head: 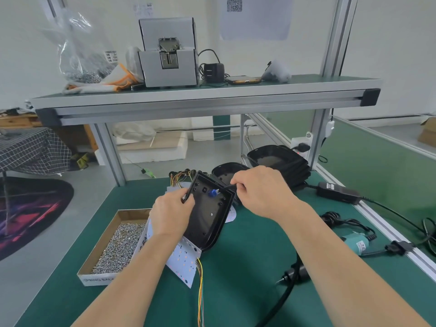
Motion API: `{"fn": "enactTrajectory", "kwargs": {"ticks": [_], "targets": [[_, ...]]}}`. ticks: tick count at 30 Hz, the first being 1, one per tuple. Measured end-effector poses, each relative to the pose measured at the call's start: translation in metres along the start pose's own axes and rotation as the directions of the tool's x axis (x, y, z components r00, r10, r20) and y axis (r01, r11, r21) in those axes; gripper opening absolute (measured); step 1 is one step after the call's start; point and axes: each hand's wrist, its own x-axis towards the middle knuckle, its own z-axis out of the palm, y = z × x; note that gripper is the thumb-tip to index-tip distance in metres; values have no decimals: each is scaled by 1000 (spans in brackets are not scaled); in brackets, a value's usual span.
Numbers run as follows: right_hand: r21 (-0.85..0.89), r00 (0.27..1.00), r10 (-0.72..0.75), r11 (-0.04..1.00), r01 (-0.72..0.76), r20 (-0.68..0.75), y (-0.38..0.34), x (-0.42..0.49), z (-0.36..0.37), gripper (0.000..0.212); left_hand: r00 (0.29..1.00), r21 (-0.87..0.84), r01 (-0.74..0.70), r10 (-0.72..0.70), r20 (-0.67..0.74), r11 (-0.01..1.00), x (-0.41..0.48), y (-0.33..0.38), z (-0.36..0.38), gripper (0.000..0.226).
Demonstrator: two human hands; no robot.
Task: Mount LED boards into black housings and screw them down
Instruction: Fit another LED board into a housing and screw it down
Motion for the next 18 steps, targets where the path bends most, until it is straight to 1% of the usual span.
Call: {"fn": "enactTrajectory", "kwargs": {"ticks": [2,3,4,6,7,8,9,10,11,12,13,14,15,16,17,18], "targets": [[1,999,-49,999,49,-14,-7,0,7,25,1000,-21,7,-7,-9,1000,-1,6,-2,24],[23,999,-36,999,36,-16,-8,0,10,21,1000,-38,5,-5,-7,999,-1,8,-3,28],[49,1000,-4,999,4,-6,-7,1,14,15,1000,-71,-4,5,12,997,-1,11,-3,31],[84,997,70,994,-73,35,-2,4,21,4,996,-170,-45,58,72,984,-1,16,-4,28],[101,994,105,989,-106,19,-1,5,25,5,992,-211,-70,91,92,975,0,20,-5,25],[125,989,141,983,-135,-41,-2,5,29,11,988,-242,-87,114,102,966,0,24,-8,24],[172,975,181,972,-158,-130,-5,5,33,20,987,-265,-94,126,104,959,1,27,-9,24],[250,947,235,952,-178,-220,-7,4,35,28,987,-285,-91,125,105,954,2,29,-11,26],[357,911,311,911,-205,-271,-8,6,36,34,988,-303,-76,113,106,950,4,30,-14,29],[480,875,398,846,-234,-275,-5,9,36,35,989,-319,-55,96,115,946,5,29,-16,32],[610,841,490,745,-268,-229,-1,13,34,33,988,-344,-33,82,131,939,6,28,-18,31],[732,803,575,613,-296,-156,7,18,31,26,986,-370,-11,73,152,929,6,25,-19,24],[830,773,632,459,-317,-54,15,22,28,16,983,-395,11,63,175,919,7,23,-18,17],[886,767,639,323,-333,55,24,24,25,17,980,-397,28,53,190,917,6,22,-18,19],[907,791,590,224,-356,164,30,24,24,29,979,-394,47,37,203,918,6,21,-16,24],[919,829,491,130,-372,266,36,23,25,41,976,-393,74,15,218,917,5,20,-14,26]]}}
